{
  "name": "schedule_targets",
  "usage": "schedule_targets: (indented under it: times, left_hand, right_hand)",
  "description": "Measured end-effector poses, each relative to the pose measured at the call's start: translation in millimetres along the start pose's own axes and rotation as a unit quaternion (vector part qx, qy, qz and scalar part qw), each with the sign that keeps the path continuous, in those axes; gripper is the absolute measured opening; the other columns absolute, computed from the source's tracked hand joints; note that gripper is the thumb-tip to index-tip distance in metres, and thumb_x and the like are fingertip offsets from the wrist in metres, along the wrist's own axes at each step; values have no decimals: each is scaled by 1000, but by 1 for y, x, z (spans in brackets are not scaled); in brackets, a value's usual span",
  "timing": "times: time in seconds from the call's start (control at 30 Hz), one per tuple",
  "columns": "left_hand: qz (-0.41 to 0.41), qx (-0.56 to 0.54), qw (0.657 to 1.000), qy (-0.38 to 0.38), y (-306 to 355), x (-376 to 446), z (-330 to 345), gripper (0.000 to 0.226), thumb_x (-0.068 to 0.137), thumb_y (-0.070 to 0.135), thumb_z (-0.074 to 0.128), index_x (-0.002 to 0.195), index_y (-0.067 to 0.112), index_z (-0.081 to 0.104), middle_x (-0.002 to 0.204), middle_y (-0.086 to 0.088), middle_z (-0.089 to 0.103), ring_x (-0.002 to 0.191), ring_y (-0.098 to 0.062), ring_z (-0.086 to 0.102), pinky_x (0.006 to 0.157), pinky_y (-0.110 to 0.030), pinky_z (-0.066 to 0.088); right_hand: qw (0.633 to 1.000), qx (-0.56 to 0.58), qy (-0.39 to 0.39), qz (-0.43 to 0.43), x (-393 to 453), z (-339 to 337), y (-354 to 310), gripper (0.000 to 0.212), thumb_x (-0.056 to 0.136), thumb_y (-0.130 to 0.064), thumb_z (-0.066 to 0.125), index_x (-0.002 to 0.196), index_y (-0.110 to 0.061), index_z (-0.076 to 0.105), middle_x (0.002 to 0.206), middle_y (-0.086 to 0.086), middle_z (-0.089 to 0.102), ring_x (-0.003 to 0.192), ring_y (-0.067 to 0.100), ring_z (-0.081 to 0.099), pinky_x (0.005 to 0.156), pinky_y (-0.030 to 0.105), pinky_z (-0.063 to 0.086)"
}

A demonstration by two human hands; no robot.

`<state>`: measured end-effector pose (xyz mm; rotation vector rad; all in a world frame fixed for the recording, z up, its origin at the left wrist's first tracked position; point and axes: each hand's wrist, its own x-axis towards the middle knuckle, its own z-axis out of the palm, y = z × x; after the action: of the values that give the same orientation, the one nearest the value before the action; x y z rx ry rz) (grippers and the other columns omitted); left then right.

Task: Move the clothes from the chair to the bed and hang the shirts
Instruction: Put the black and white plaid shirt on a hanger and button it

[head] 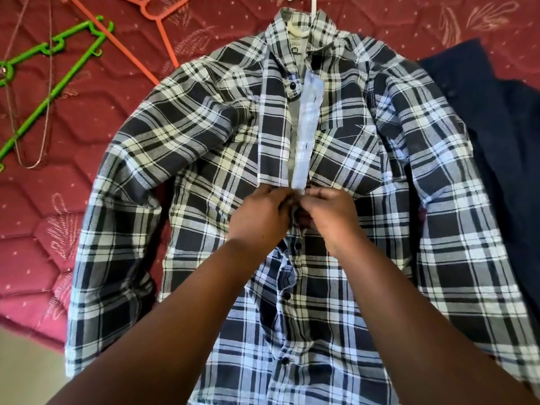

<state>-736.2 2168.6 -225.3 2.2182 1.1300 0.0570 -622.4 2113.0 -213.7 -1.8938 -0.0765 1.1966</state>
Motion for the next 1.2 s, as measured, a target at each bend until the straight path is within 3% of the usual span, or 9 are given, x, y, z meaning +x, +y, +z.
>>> schedule_targets:
  times: [0.23, 0.5, 0.6, 0.73, 0.83, 0.93, 1.03, 1.1, 1.2]
  left_hand:
    - [-64, 124, 990, 20, -6, 1, -1, 21, 97, 15, 51, 113, 17, 65, 103, -1, 61, 90, -20, 60, 68, -35, 57]
    - [-169, -8, 985, 23, -3, 3, 0, 26, 97, 13, 53, 120, 16, 64, 120, -5, 59, 85, -19, 57, 65, -30, 49]
    - [-220, -52, 974, 22, 1, 4, 0, 24, 96, 13, 56, 118, 18, 64, 117, -3, 60, 76, -13, 57, 57, -23, 42]
    - [-293, -131, 947, -23, 2, 18, -9, 14, 94, 18, 57, 83, 20, 66, 83, -4, 69, 64, -15, 63, 56, -27, 51]
    - [-320, -126, 937, -61, 4, 29, -19, 16, 93, 26, 62, 86, 12, 65, 82, -5, 69, 65, -16, 61, 54, -27, 48]
    - [-297, -203, 932, -42, 11, 26, -25, 10, 91, 17, 63, 82, 16, 68, 81, -3, 71, 66, -15, 64, 55, -26, 52]
    - [-278, -310, 909, -17, 22, 17, -27, 15, 91, 7, 61, 82, 15, 70, 79, -5, 72, 70, -21, 70, 63, -31, 60]
    - [-281, -356, 891, 3, 24, 16, -24, 13, 92, 6, 62, 86, 14, 71, 81, -7, 73, 79, -27, 72, 75, -40, 61]
    - [-272, -364, 891, 10, 29, 17, -20, 10, 93, 6, 61, 94, 12, 70, 85, -7, 72, 81, -24, 72, 77, -37, 61]
  right_hand:
    - [998, -35, 37, -44, 2, -2, 7, 12, 85, -3, 67, 81, -13, 68, 70, 3, 66, 58, 19, 54, 55, 33, 47]
    - [999, -14, 32, -26, 8, 0, 18, 10, 86, -6, 67, 81, -15, 69, 74, 9, 68, 67, 25, 57, 69, 46, 54]
    - [997, -46, 25, -52, 6, 3, 16, 5, 86, -9, 68, 85, -13, 71, 65, 3, 66, 52, 17, 52, 49, 31, 46]
    - [990, -98, 10, -97, 4, 8, 13, 6, 88, -13, 67, 83, -13, 70, 54, -4, 56, 37, 5, 37, 40, 18, 28]
    - [985, -116, 5, -125, 3, 14, 12, 8, 89, -17, 68, 83, -13, 70, 67, 0, 66, 48, 14, 50, 47, 25, 39]
    - [985, -120, 4, -121, 4, 17, 9, 11, 90, -21, 69, 92, -11, 72, 80, 0, 71, 68, 16, 67, 60, 29, 53]
    - [991, -90, 4, -100, 5, 11, 6, 10, 90, -21, 68, 90, -12, 72, 79, 3, 72, 64, 16, 65, 55, 26, 51]
    - [995, -46, -1, -85, 3, 6, 4, 9, 89, -18, 68, 86, -11, 72, 78, 10, 72, 63, 22, 65, 57, 34, 54]
    - [997, -3, -4, -78, -4, 1, -1, 7, 88, -13, 69, 82, -10, 72, 81, 13, 73, 76, 37, 70, 70, 46, 59]
